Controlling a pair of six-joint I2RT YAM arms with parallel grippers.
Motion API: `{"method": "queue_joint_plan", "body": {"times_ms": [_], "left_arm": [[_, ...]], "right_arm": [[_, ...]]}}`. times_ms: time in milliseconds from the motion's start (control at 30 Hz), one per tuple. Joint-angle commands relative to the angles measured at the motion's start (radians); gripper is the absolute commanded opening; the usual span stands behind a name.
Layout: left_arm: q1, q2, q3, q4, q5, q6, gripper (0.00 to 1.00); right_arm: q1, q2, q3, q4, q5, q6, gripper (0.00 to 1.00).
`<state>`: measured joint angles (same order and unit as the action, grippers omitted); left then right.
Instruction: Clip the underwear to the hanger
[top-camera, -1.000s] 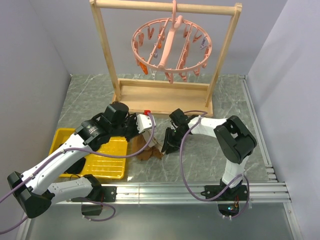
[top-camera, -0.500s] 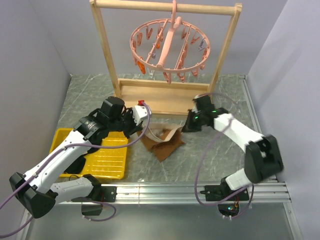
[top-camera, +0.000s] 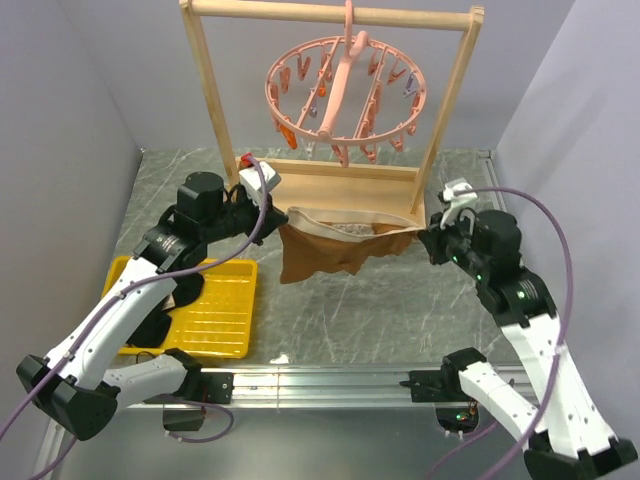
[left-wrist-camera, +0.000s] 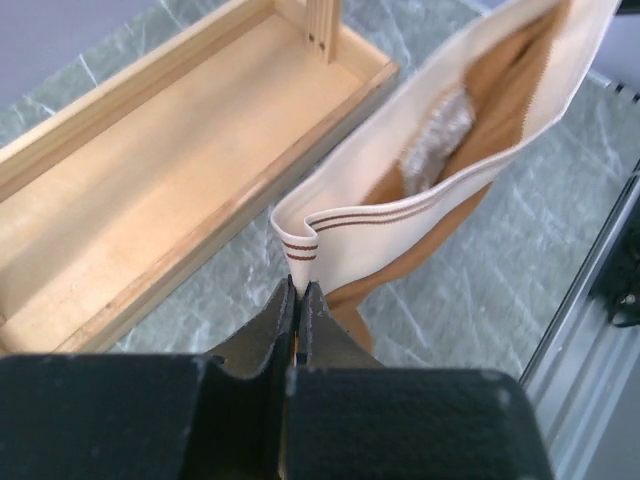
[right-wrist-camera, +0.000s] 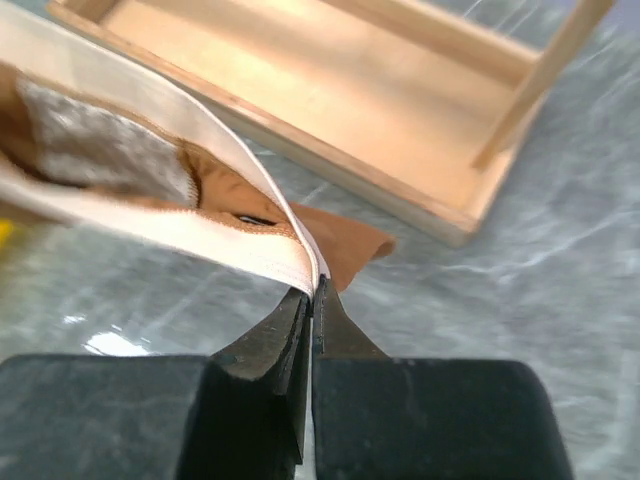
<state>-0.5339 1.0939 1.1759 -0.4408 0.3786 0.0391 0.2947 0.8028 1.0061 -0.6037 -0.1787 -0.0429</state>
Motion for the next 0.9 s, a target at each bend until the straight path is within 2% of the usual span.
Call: {"method": "queue_joint_plan", "body": {"times_ms": [0, 100, 233, 367, 433, 567, 700, 867], "left_arm": [[0.002, -0.029, 0.045, 0.061, 0.008, -0.068, 0.0], [0.0, -0.063, 0.005, -0.01, 0.095, -0.051, 0.0], [-0.021, -0.205, -0.137, -0.082, 0.183, 0.042, 0.0], [-0.044, -0.288, -0.209, -0.204, 0.336, 0.074, 0.0], [-0.075, -0.302, -0.231, -0.239, 0.342, 0.064, 0.0], [-0.1, -0.223, -0.234, -0.214, 0.232, -0.013, 0.0], [-0.097, 0.008, -0.231, -0.149, 0.23, -0.107, 0.0], [-0.087, 0.145, -0.288, 0.04, 0.111, -0.107, 0.0]], "right_arm": [[-0.002, -0.071, 0.019, -0.088, 0.055, -0.185, 0.0], [0.0, -0.141, -0.006, -0.164, 0.027, -0.254, 0.0], [0.0, -0.229, -0.04, -0.274, -0.03, -0.339, 0.0], [0.001, -0.286, -0.011, -0.415, -0.175, -0.474, 0.0], [0.004, -0.265, 0.005, -0.502, -0.229, -0.498, 0.0], [0.009, -0.081, -0.041, -0.502, -0.174, -0.514, 0.0], [0.012, 0.128, -0.125, -0.309, -0.098, -0.494, 0.0], [0.017, 0.396, -0.152, -0.087, -0.006, -0.463, 0.0]]}}
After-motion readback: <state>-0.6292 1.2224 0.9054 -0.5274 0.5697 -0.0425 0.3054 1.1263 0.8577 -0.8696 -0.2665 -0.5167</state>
